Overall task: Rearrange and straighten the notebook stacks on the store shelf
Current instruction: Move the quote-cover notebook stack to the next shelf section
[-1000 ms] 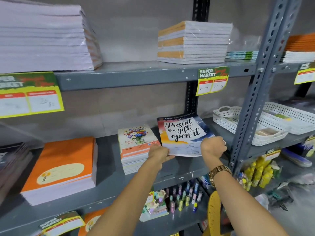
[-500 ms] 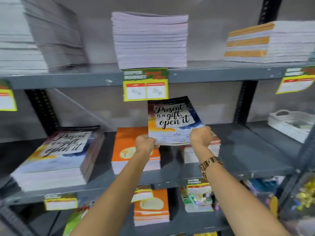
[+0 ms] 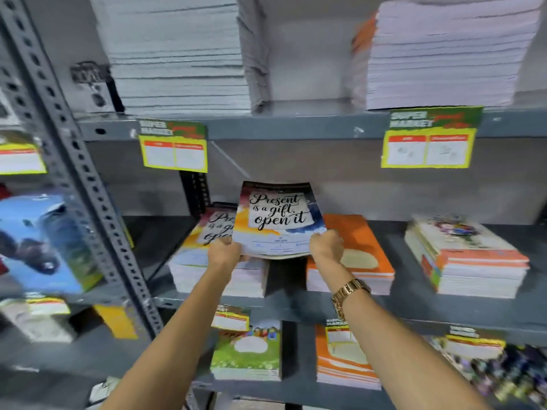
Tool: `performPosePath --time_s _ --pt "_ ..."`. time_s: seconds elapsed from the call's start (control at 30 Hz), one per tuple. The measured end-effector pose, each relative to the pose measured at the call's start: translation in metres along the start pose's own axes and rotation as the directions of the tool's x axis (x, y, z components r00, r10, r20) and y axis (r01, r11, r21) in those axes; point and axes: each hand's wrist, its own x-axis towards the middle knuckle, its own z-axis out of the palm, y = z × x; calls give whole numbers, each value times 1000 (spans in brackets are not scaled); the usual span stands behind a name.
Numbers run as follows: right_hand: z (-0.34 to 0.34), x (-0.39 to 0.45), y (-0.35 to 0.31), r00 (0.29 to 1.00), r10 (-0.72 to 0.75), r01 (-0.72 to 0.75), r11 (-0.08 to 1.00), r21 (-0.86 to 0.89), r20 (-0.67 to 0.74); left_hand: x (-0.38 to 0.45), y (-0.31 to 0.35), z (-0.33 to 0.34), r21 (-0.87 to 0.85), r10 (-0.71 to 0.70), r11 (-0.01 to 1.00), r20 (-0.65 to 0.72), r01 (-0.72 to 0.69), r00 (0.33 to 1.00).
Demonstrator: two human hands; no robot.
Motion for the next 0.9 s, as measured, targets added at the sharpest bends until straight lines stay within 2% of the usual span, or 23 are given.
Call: performPosePath --time_s 0.1,0.23,0.37,0.5,0.67,0.73,0.83,0.9 --pt "34 -11 -9 995 -48 48 999 5 82 21 -5 -37 41 7 999 -43 -5 999" --pt "74 -20 -15 979 -45 39 999 36 200 41 -8 -73 167 95 983 -129 -73 987" --pt "100 -29 -12 972 -41 35 999 29 231 61 -13 -95 327 185 936 -145 -129 972" --pt "108 -35 -9 972 -109 152 966 -208 209 71 -24 -104 486 268 858 -148 -167 952" --pt "111 -44 -13 956 -283 283 818 -502 77 64 -28 -101 708 351 688 -133 -159 927" --pt "111 -46 -11 897 -435 408 751 -519 75 62 -28 -101 772 435 598 -88 -215 896" --pt "111 -45 -5 735 -634 661 591 -462 241 61 -31 -100 785 531 479 98 -393 842" --pt "112 -44 2 656 -674 748 519 -415 339 60 -36 -99 739 528 455 226 -497 819"
